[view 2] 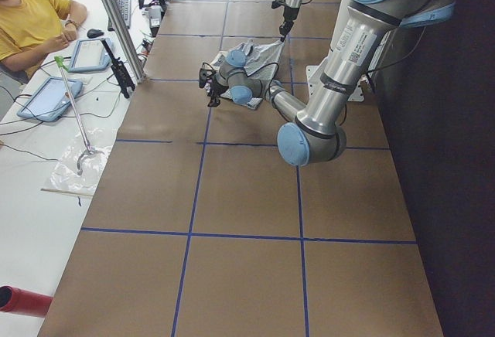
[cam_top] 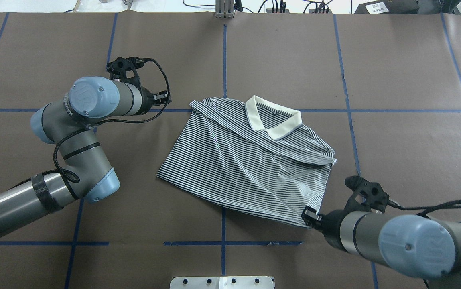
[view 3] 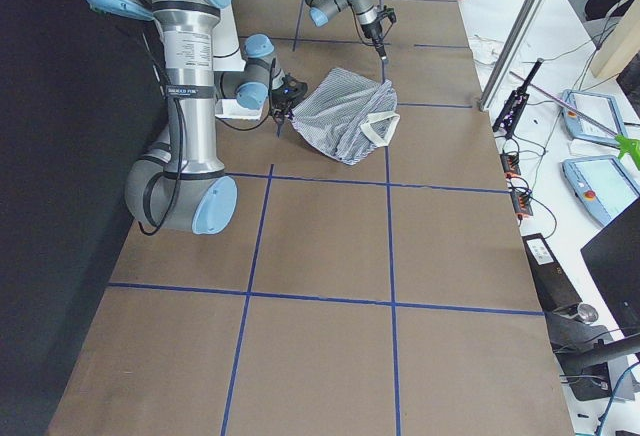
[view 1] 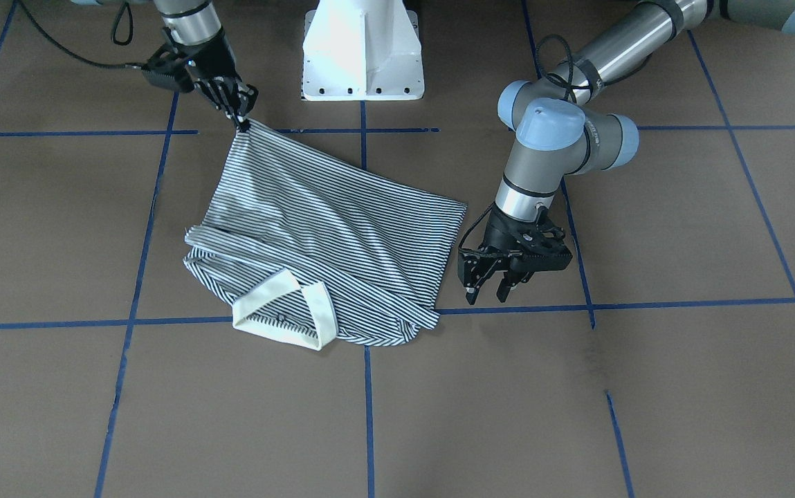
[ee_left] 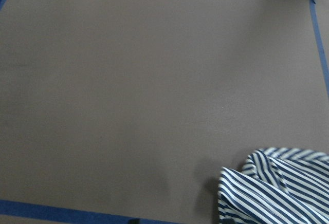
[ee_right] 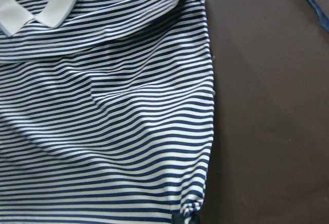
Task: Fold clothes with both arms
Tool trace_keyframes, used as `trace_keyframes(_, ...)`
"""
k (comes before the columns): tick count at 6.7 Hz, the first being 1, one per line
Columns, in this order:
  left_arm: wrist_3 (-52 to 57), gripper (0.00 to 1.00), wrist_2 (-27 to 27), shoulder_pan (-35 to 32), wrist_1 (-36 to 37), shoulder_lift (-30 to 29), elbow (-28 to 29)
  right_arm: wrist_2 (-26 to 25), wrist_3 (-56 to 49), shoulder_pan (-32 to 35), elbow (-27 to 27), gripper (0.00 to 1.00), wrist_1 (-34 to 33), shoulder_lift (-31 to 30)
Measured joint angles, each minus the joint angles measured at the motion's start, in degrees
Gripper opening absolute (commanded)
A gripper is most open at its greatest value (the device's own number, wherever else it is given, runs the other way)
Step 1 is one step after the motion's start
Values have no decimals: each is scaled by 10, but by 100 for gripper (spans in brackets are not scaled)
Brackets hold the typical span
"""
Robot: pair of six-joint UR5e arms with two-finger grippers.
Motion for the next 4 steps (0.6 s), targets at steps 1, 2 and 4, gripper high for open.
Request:
trace_keyframes(1,1,62,0,0,-1,0,0,6,12,-35,17,43,-3,-17)
trace_keyframes(2,1,62,-1,0,-2,0,-1,17,16,-62,34,99,-4,-38)
trace_keyframes(4,-2,62,-2,2,-4,-2,-4,15,18,-57,61,100,-4,-39)
